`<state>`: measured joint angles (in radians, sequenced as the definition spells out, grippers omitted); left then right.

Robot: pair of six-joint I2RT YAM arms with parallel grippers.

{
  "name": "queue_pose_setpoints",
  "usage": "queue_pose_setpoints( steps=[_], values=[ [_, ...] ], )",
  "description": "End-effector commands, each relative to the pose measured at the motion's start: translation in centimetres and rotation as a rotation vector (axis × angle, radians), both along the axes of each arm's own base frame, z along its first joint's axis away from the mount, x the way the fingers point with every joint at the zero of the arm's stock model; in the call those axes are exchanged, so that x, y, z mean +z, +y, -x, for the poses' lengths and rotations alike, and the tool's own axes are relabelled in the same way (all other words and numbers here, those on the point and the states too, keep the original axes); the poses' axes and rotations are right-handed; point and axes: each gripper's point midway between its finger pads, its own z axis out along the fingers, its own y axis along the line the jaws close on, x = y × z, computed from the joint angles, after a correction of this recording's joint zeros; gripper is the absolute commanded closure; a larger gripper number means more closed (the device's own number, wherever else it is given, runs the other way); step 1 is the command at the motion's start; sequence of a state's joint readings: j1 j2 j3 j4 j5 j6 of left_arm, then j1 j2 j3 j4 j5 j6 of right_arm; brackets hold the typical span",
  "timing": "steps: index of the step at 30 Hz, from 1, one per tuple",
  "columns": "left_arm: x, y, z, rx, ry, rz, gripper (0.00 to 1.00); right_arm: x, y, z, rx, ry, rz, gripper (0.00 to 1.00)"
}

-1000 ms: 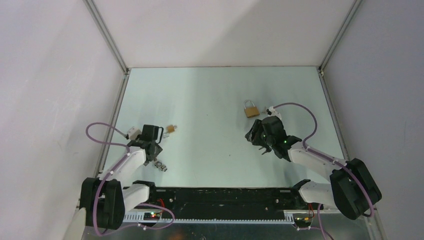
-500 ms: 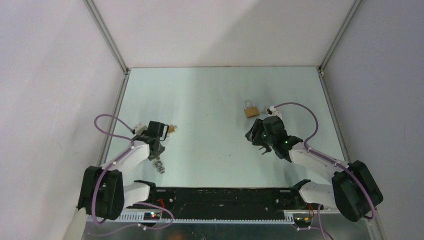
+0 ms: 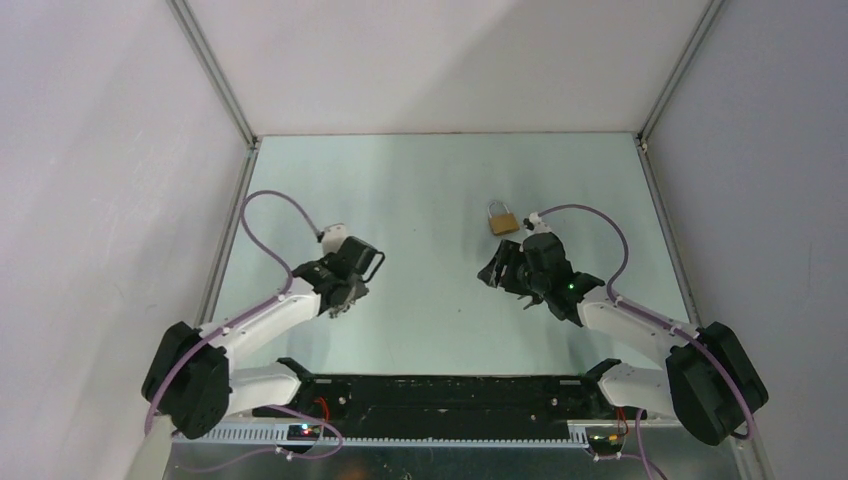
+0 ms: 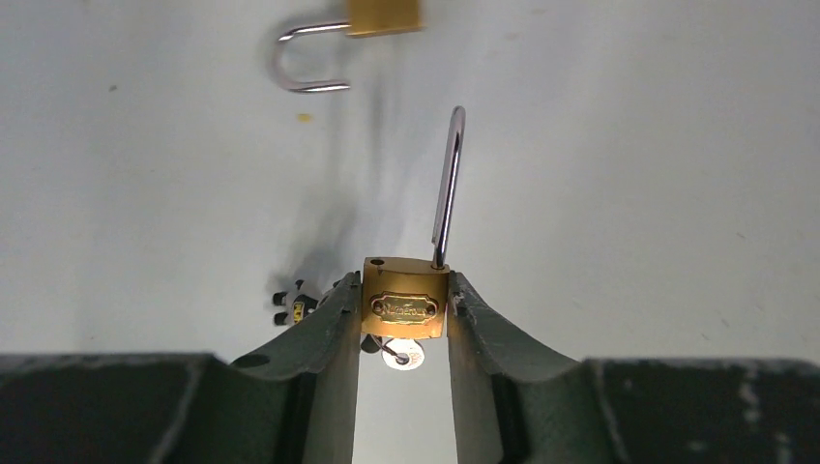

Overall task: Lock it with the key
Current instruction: Pick up the lock from the center of the board, then lock the lock.

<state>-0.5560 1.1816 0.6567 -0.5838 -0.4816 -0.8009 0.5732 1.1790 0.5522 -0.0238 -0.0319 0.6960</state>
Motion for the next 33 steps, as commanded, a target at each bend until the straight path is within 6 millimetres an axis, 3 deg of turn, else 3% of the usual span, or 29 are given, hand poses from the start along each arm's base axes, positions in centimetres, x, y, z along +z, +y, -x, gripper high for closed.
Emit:
queue_pose_setpoints(
  steps=[1, 6, 12, 16, 27, 33],
  values=[
    [3.2, -2.9, -1.3, -0.131, -0.116, -0.046, 1.00, 4.5, 3.1, -0.1, 0.130, -0.096, -0.132, 0.36],
    [6.0, -8.1, -1.5, -0.423, -0.188, -0.129, 1.00, 6.6, 5.6, 1.0, 0.248, -0.135, -0.232, 0.36],
    [7.9, -16.4, 1.1, -0.867, -0.208, -0.024, 1.00, 9.7, 8.5, 3.1, 0.387, -0.150, -0.373, 0.38],
    [9.8, -19.2, 2.5, -1.034, -0.230, 0.069, 1.00, 11.2, 9.2, 4.0, 0.413, -0.189, -0.366, 0.40],
    [15.5, -21.6, 6.8, -1.335, -0.346, 0.254, 1.00, 14.6, 8.6, 5.9, 0.563, -0.392, -0.332, 0.40],
    [17.8, -21.6, 8.9, -1.422, -0.396, 0.336, 1.00, 17.6, 7.8, 8.5, 0.752, -0.584, -0.335, 0.40]
  ],
)
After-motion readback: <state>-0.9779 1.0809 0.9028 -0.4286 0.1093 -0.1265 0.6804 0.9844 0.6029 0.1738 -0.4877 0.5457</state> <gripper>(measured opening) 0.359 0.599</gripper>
